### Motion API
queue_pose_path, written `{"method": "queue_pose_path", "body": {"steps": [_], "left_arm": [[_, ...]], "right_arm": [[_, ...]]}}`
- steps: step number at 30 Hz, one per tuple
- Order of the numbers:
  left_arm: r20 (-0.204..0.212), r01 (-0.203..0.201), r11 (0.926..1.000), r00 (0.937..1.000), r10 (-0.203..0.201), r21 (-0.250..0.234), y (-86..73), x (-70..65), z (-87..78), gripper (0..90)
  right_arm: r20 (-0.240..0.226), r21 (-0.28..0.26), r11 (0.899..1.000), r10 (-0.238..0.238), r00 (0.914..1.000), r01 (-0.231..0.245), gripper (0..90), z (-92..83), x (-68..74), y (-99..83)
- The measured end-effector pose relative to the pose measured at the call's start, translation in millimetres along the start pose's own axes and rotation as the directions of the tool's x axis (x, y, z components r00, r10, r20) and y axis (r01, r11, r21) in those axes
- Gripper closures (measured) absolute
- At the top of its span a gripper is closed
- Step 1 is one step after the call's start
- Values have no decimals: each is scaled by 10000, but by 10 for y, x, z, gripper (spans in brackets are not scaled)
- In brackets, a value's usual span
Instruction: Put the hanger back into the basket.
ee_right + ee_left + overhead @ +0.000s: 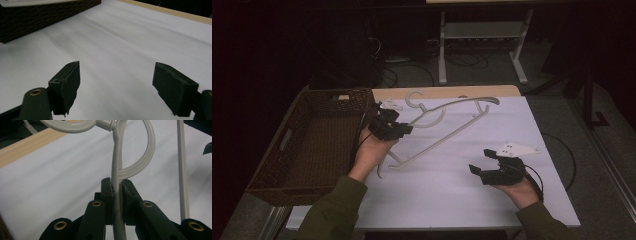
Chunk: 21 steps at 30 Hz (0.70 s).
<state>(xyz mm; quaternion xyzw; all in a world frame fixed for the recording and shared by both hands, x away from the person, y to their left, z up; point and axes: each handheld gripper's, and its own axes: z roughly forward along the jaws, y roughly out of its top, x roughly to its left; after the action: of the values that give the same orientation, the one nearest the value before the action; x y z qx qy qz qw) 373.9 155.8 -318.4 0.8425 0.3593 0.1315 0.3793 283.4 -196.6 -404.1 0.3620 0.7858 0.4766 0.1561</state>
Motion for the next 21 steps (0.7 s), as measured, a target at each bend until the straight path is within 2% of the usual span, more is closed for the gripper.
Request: {"method": "queue_pose_path", "body": {"steps": [9,12,15,16,21], "left_arm": [[-140,-34,10000,9999,34,24,66,109,-193,821],[-291,-3,10000,9996,3,20,67,213,-295,822],[-370,85,10000,9993,-84,12,64,259,-340,821],[-467,110,9999,9988,-109,2,59,320,-404,821],[-588,249,9997,9979,-253,-75,39,420,-526,821]], "right_arm": [[88,-45,10000,36,10000,-36,201,-4,-11,2],[128,-98,9999,79,9999,-78,194,-11,-14,5],[153,-136,9999,72,9999,-70,187,-11,-18,6],[139,-172,9998,34,9999,-31,171,-5,-24,6],[241,-203,9997,127,9996,-122,109,0,-20,9]]}}
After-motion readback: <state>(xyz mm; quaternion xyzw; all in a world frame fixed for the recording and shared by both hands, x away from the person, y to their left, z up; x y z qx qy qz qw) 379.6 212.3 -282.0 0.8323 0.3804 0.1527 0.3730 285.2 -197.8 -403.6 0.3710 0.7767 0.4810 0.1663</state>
